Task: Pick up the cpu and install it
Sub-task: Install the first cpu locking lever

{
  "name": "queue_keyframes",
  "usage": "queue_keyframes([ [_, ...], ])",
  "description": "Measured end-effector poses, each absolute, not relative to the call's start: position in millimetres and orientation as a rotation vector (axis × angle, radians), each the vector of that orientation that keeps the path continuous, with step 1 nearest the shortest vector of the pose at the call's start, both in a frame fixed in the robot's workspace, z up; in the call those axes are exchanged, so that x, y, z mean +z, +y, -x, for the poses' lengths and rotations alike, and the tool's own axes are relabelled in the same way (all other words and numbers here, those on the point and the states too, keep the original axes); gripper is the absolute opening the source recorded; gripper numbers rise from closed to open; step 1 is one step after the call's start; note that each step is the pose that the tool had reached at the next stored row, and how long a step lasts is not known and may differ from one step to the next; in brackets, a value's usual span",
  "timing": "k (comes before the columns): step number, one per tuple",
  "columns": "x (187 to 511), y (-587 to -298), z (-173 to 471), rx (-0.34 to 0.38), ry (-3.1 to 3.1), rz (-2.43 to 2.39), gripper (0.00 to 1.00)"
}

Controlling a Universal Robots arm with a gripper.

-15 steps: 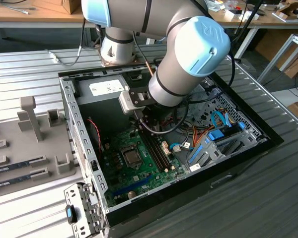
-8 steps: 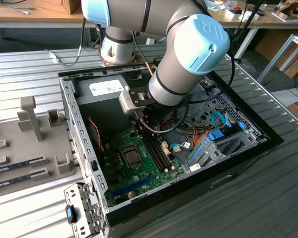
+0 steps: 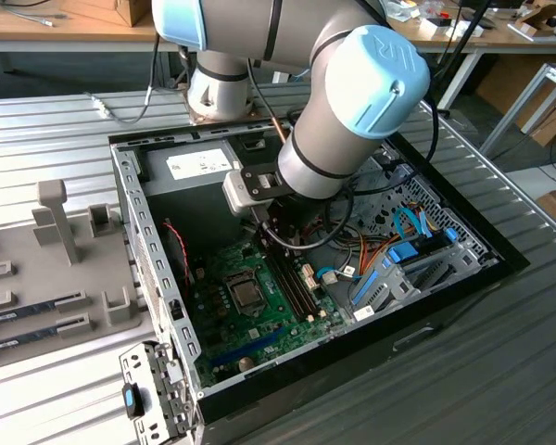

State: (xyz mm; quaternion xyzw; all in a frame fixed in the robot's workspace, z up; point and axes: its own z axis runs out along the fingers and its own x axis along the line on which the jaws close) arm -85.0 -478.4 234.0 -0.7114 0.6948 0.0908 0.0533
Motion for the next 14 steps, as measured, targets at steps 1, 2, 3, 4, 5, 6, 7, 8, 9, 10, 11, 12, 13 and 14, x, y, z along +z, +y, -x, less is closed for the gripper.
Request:
queue_keyframes([
  [1,234.0,-478.4,85.0,0.246,2.129,2.178,0.11],
  [2,234.1,-478.4,85.0,0.226,2.141,2.189,0.11],
  [3,234.1,-478.4,85.0,0.206,2.153,2.2,0.11],
  [4,234.0,-478.4,85.0,0.188,2.162,2.208,0.11],
  [5,234.0,-478.4,84.9,0.184,2.164,2.211,0.11],
  [6,234.6,-478.4,85.0,0.171,2.172,2.217,0.11],
  [7,235.3,-478.4,85.1,0.16,2.177,2.223,0.11],
  [8,235.5,-478.4,85.0,0.155,2.18,2.226,0.11],
  [9,235.6,-478.4,85.0,0.155,2.18,2.226,0.11],
  [10,235.9,-478.4,85.0,0.155,2.18,2.226,0.11],
  [11,237.2,-478.4,85.1,0.155,2.18,2.226,0.11],
  [12,238.7,-478.4,85.0,0.155,2.18,2.226,0.11],
  [13,240.3,-478.4,85.1,0.155,2.18,2.226,0.11],
  [14,241.6,-478.4,85.1,0.155,2.18,2.226,0.11],
])
